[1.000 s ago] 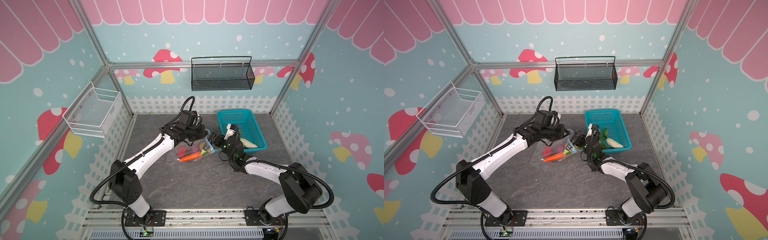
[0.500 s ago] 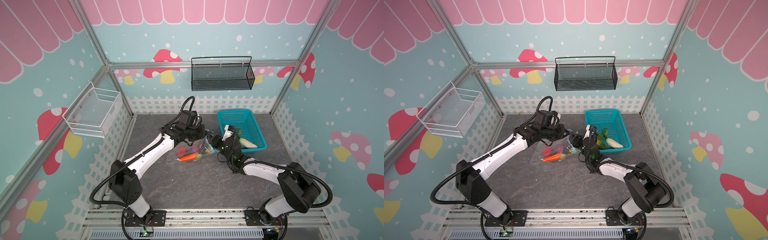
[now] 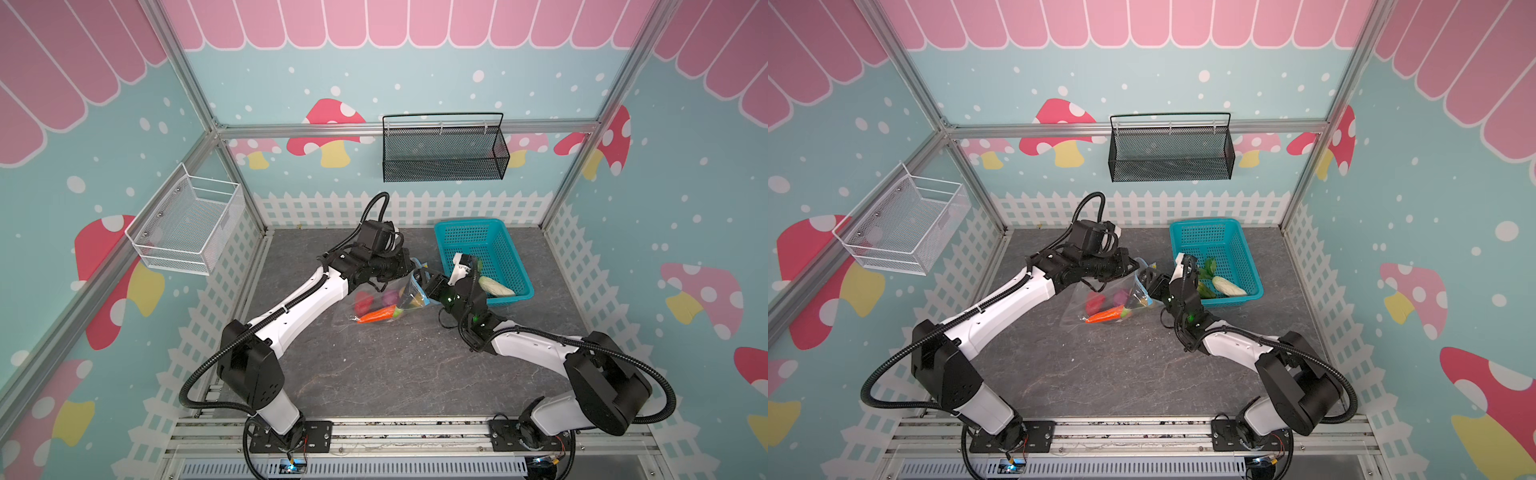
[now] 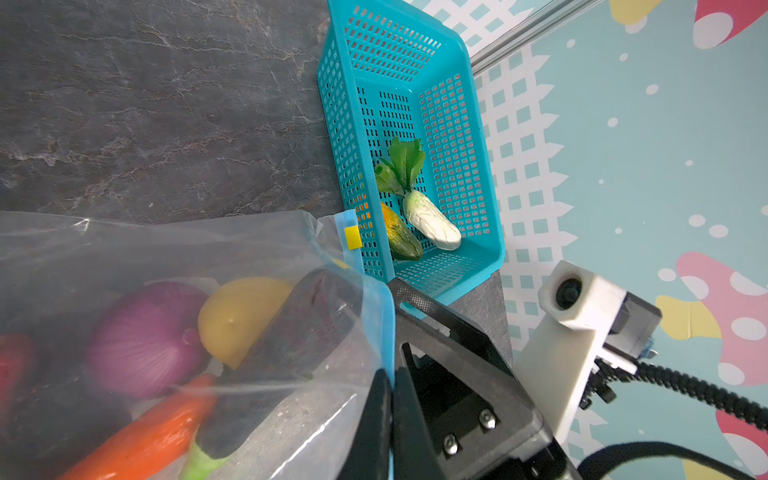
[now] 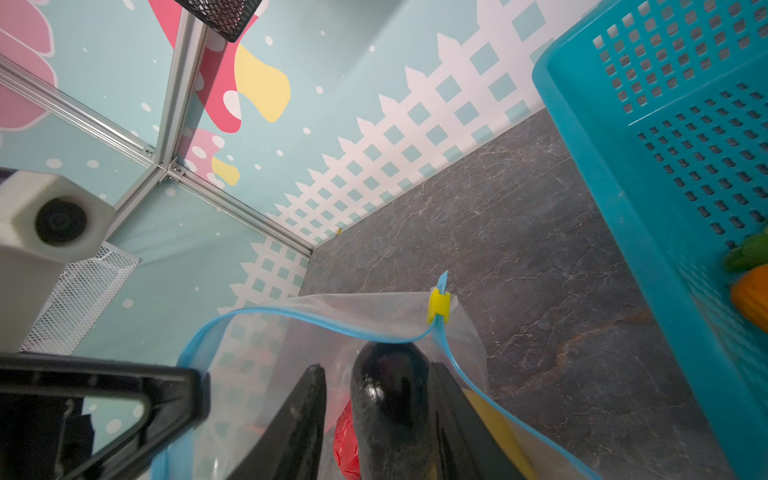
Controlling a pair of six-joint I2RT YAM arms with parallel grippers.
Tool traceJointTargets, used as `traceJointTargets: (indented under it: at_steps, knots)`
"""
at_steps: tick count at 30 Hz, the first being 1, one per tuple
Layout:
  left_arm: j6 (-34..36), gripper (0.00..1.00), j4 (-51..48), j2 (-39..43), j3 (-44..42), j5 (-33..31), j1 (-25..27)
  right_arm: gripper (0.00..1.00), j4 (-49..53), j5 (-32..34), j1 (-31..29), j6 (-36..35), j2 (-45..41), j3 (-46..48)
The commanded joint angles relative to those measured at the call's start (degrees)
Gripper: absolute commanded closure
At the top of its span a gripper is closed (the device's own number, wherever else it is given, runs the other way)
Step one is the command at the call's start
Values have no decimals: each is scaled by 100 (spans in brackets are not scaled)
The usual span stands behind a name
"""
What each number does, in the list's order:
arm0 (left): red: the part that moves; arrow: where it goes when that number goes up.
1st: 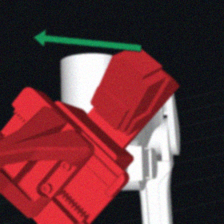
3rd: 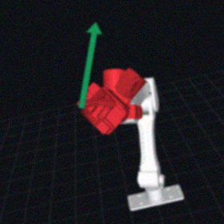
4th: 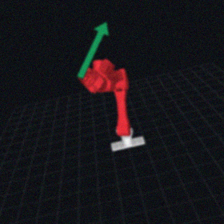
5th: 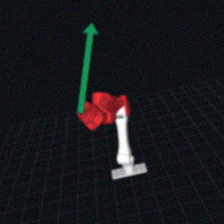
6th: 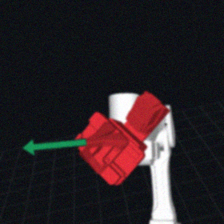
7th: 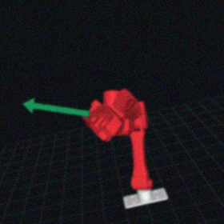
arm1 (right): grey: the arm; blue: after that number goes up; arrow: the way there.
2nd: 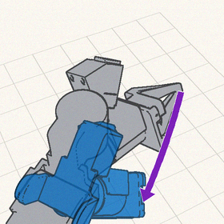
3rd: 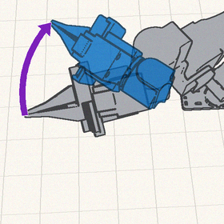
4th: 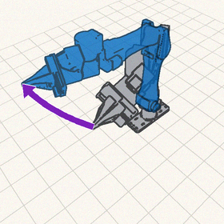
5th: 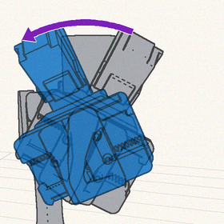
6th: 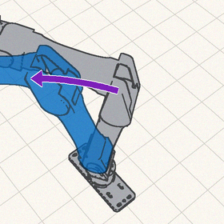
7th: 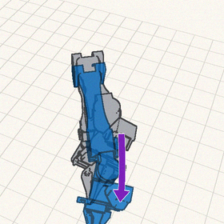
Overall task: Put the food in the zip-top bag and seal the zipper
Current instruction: 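Lower the eggplant into the bag held by the left gripper, then open the right gripper to release the eggplant and lift out of the bag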
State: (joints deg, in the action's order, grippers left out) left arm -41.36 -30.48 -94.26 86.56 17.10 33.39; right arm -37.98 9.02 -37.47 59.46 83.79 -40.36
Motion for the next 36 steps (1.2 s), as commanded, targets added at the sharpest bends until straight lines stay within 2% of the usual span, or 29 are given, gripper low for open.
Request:
traceJointTargets:
  at_steps: [1, 8, 14, 18, 23, 32, 34, 36]
  knots:
    - [40, 100, 170, 261, -19, -128, -43, 58, 287, -401, 72, 159, -122, -34]
    - [39, 100, 160, 294, -26, -110, -63, 58, 884, -1294, 268, 172, -77, -307]
    - [42, 100, 156, 362, -74, -104, -122, 52, 1666, -1931, 500, -370, -158, -797]
    - [51, 100, 146, 432, -125, -102, -179, 48, 2627, -1992, 666, -1077, -409, -1139]
    - [59, 100, 121, 502, -135, -95, -206, 47, 3551, -1826, 953, -1631, -761, -1149]
    - [76, 100, 104, 645, -122, -124, -214, 41, 4182, -2745, 1404, -1759, -575, -1134]
    - [79, 100, 95, 669, -131, -129, -217, 40, 4182, -2861, 1426, -1775, -463, -1124]
    - [74, 100, 97, 681, -140, -121, -210, 44, 4140, -2967, 1453, -1754, -388, -1126]
